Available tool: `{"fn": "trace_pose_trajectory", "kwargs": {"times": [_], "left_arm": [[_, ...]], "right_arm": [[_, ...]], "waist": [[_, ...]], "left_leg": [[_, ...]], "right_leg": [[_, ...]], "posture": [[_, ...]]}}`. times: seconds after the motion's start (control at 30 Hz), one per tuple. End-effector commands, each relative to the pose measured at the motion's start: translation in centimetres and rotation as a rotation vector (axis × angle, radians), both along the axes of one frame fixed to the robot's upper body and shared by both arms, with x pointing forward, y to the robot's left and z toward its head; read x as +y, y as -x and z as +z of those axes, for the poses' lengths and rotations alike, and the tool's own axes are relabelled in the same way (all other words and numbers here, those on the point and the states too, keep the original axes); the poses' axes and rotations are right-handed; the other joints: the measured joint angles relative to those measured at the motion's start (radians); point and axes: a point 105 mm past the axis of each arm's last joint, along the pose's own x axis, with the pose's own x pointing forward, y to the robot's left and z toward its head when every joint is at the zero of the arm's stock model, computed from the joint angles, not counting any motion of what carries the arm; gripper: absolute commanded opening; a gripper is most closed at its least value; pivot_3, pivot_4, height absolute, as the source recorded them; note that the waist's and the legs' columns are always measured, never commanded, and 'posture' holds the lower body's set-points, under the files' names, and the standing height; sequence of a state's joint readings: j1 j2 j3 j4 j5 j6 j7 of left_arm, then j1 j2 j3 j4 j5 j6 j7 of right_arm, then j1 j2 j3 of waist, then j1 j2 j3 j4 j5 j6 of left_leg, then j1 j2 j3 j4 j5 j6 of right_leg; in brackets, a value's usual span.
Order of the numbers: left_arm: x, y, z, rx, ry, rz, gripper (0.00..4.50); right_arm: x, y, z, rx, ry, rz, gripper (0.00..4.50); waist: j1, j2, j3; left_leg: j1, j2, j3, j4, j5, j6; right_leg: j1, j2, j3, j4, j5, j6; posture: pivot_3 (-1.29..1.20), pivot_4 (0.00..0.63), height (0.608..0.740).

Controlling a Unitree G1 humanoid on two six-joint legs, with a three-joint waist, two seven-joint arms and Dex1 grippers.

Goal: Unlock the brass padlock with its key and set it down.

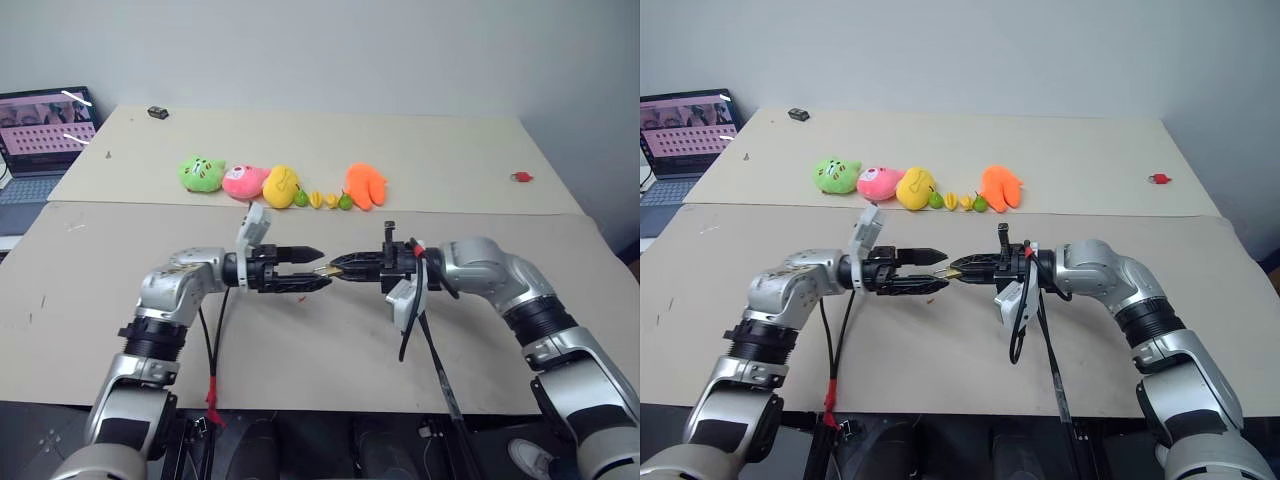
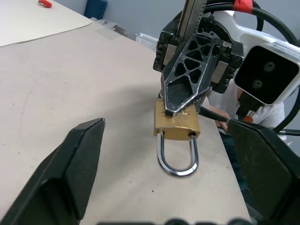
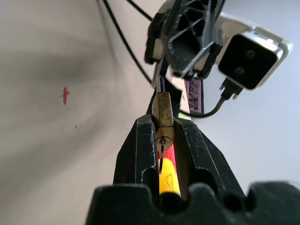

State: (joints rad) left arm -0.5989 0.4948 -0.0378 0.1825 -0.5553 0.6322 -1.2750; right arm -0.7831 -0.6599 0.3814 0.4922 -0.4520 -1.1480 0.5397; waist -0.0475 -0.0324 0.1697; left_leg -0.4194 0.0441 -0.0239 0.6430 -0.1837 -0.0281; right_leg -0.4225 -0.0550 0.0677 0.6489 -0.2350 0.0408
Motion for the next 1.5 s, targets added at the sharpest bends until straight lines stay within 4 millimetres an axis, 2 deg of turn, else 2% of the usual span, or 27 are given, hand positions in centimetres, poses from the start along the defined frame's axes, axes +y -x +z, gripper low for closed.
{"fn": "trace_pose_trajectory", "kwargs": {"times": [0.03,0.1,0.2,0.5,0.87,1.0,1.27,1.37,1.5], "left_arm": [[1.1,0.5,1.2,-0.027,0.046,0.043,4.34],[1.5,0.5,1.1,-0.019,0.049,0.075,4.34],[1.9,0.7,1.0,0.0,0.072,0.104,3.58],[0.6,0.1,1.2,-0.04,0.068,0.1,0.09],[-2.0,-0.8,2.2,-0.081,0.081,0.024,0.01],[-2.7,-0.7,1.3,-0.077,0.047,-0.014,0.01],[-2.6,-0.1,0.3,-0.066,0.012,-0.053,0.01],[-2.4,-0.8,-0.4,-0.077,-0.019,-0.016,0.01],[-2.2,-2.7,-0.8,-0.165,-0.067,0.097,0.01]], "right_arm": [[-1.3,-0.8,1.4,-0.041,-0.042,-0.056,0.1],[-1.8,-1.1,1.2,-0.04,-0.039,-0.072,0.1],[-2.1,-1.3,1.1,-0.043,-0.039,-0.087,0.1],[-1.9,-1.4,1.4,-0.058,-0.047,-0.082,0.1],[-0.5,-0.5,2.6,-0.084,-0.08,-0.029,0.1],[-0.1,-0.3,2.7,-0.087,-0.087,-0.02,0.1],[-0.4,-0.4,2.6,-0.086,-0.081,-0.032,0.1],[-0.2,-0.4,2.9,-0.09,-0.091,-0.03,0.1],[0.0,-0.5,3.4,-0.096,-0.105,-0.029,0.1]], "waist": [[0.002,0.0,0.0],[0.003,0.0,0.0],[0.005,0.0,0.0],[0.005,0.0,0.0],[0.004,0.0,0.0],[0.004,0.0,0.0],[0.004,0.0,0.0],[0.004,0.0,0.0],[0.004,0.0,0.0]], "left_leg": [[0.0,0.0,0.0,0.0,0.0,0.0],[0.0,0.0,0.0,0.0,0.0,0.0],[0.0,-0.001,0.0,0.0,0.0,0.0],[0.0,0.0,0.0,0.0,0.0,0.0],[0.0,-0.001,0.0,0.0,0.0,0.0],[0.0,-0.001,0.0,0.0,0.0,0.0],[0.0,0.0,0.0,0.0,0.0,0.0],[0.0,0.0,0.0,0.0,0.0,0.0],[0.0,-0.001,0.0,0.0,0.0,0.0]], "right_leg": [[0.0,0.0,0.0,0.0,0.0,0.0],[0.0,0.0,0.0,0.0,0.0,0.0],[0.001,-0.001,0.0,0.0,0.0,0.0],[0.001,-0.001,0.0,0.0,0.0,0.0],[0.001,0.0,0.0,0.0,0.0,0.0],[0.001,0.0,0.0,0.0,0.0,0.0],[0.001,0.0,0.0,0.0,0.0,0.0],[0.001,0.0,0.0,0.0,0.0,0.0],[0.001,0.0,0.0,0.0,0.0,0.0]], "posture": [[0.0,0.15,0.722],[0.0,0.15,0.722],[0.0,0.15,0.722],[0.0,0.15,0.722],[0.0,0.15,0.722],[0.0,0.15,0.722],[0.0,0.15,0.722],[0.0,0.15,0.722],[0.0,0.15,0.722]]}}
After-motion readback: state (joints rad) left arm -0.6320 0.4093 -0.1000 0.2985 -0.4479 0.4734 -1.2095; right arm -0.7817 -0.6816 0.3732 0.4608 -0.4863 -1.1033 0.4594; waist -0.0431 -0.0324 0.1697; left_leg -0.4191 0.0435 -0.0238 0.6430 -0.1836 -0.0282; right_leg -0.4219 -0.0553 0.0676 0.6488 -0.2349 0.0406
